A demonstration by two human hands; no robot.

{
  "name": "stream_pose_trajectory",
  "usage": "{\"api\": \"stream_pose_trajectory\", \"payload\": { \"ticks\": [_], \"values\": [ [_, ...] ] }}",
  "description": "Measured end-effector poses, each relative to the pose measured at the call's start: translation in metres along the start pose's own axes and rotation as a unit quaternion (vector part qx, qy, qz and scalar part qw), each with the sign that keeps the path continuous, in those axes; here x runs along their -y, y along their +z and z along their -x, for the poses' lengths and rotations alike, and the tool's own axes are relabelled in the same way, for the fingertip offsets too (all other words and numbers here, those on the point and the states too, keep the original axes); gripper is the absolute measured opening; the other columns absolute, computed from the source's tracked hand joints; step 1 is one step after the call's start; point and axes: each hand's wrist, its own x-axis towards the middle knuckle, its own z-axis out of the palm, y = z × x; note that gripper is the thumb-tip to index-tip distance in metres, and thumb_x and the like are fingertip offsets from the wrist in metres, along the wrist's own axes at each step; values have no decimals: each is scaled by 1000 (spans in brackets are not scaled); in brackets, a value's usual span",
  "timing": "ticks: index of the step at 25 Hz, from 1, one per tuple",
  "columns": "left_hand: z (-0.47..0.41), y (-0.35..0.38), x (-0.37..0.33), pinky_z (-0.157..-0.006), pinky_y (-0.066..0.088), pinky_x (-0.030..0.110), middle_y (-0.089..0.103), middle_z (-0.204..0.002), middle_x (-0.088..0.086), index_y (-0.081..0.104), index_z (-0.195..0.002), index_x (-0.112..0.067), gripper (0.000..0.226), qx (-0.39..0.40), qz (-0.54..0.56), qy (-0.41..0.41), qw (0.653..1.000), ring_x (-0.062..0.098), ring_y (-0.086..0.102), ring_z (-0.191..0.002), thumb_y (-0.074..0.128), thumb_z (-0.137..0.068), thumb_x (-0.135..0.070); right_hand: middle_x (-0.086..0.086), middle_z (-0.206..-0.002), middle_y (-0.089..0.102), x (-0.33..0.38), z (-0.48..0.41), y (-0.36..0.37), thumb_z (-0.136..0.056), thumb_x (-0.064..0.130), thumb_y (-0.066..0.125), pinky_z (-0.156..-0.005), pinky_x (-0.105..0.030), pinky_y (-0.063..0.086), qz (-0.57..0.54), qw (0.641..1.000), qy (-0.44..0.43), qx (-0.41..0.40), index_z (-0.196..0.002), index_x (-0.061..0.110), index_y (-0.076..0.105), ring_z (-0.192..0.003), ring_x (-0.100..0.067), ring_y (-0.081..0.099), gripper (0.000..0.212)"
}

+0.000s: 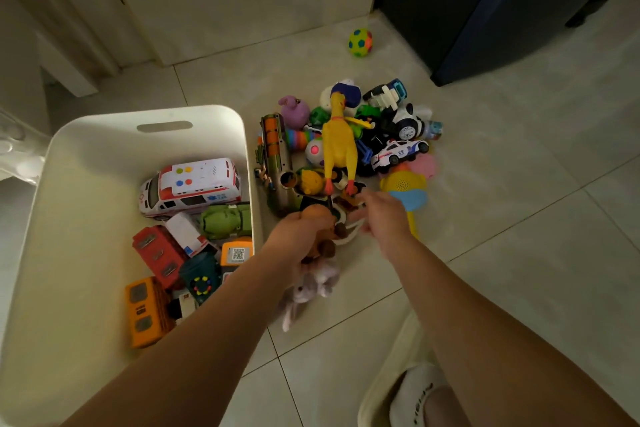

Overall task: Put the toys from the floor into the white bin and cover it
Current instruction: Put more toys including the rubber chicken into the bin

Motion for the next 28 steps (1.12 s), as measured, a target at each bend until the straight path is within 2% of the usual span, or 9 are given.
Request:
{"api": "stream_pose_trajectory", "payload": {
  "ticks": [2, 5, 10, 14, 17, 19, 22, 25, 28],
  "values": [
    [-2, -2, -1, -62, 48, 29, 58, -83, 5, 54, -117, -16, 29, -17, 25, -6, 1000, 16, 54, -63, 64, -89, -18, -17, -108, 66, -6, -28, -1, -84, 35, 65, -74, -37, 50, 143, 980, -89, -103, -121, 8, 59, -94, -33, 63, 47],
    [-9, -5, 1, -68, 52, 33, 59, -93, 7, 54, -123, -18, 39, -18, 26, -10, 999, 20, 58, -73, 67, -87, -23, -13, -121, 61, -18, -67, 13, -69, 45, 74, -91, -49, 50, 259, 954, -144, -42, -127, 17, 56, -113, -35, 57, 66],
    [-11, -9, 2, -74, 54, 37, 58, -97, 8, 53, -122, -20, 39, -19, 25, -23, 999, 23, 58, -80, 67, -86, -27, -18, -109, 64, -2, -63, 29, -90, 28, 62, -78, -42, 47, 328, 923, -170, -106, -105, 12, 60, -104, -41, 58, 23],
    [-5, -8, -2, -87, 53, 42, 57, -86, 7, 56, -112, -18, 26, -27, 42, -13, 999, 22, 56, -72, 65, -88, -24, -14, -111, 67, 12, -47, 10, -89, 32, 61, -74, -36, 45, 378, 914, -136, -56, -111, 13, 65, -103, -37, 60, 29],
    [8, -11, -8, -79, 55, 41, 61, -97, 10, 59, -103, -20, 18, -2, 50, 11, 999, 23, 59, -81, 67, -87, -24, -11, -83, 60, 33, -25, -16, -85, 32, 63, -69, -32, 42, 439, 894, -85, 1, -81, 10, 58, -87, -31, 57, 23],
    [20, -16, -12, -62, 56, 33, 61, -114, 13, 59, -113, -23, 31, 23, 45, 27, 998, 24, 61, -92, 69, -84, -26, -6, -69, 51, 47, -1, -34, -85, 34, 63, -64, -31, 42, 418, 907, -38, 36, -68, 14, 46, -76, -27, 54, 31],
    [53, -34, -28, -57, 52, 27, 62, -106, 14, 56, -106, -18, 21, 52, 80, 49, 994, 19, 61, -80, 65, -87, -21, -4, -74, 60, 78, 46, -49, -86, 38, 58, -58, -25, 46, 328, 942, -33, 68, -78, 18, 57, -69, -21, 59, 22],
    [82, -72, -45, -54, 51, 26, 64, -95, 13, 55, -114, -11, 30, 48, 110, 99, 988, 14, 62, -63, 64, -87, -21, -1, -66, 59, 126, 100, -35, -86, 34, 54, -59, -24, 45, 238, 962, -104, 88, -69, 21, 57, -62, -18, 57, 22],
    [109, -127, -54, -51, 50, 24, 63, -95, 12, 58, -120, -12, 38, -40, 65, 180, 981, 15, 60, -66, 66, -85, -25, 0, -67, 60, 162, 143, 11, -83, 37, 54, -68, -32, 49, 163, 957, -186, 148, -71, 22, 62, -69, -19, 59, 21]
  ]
}}
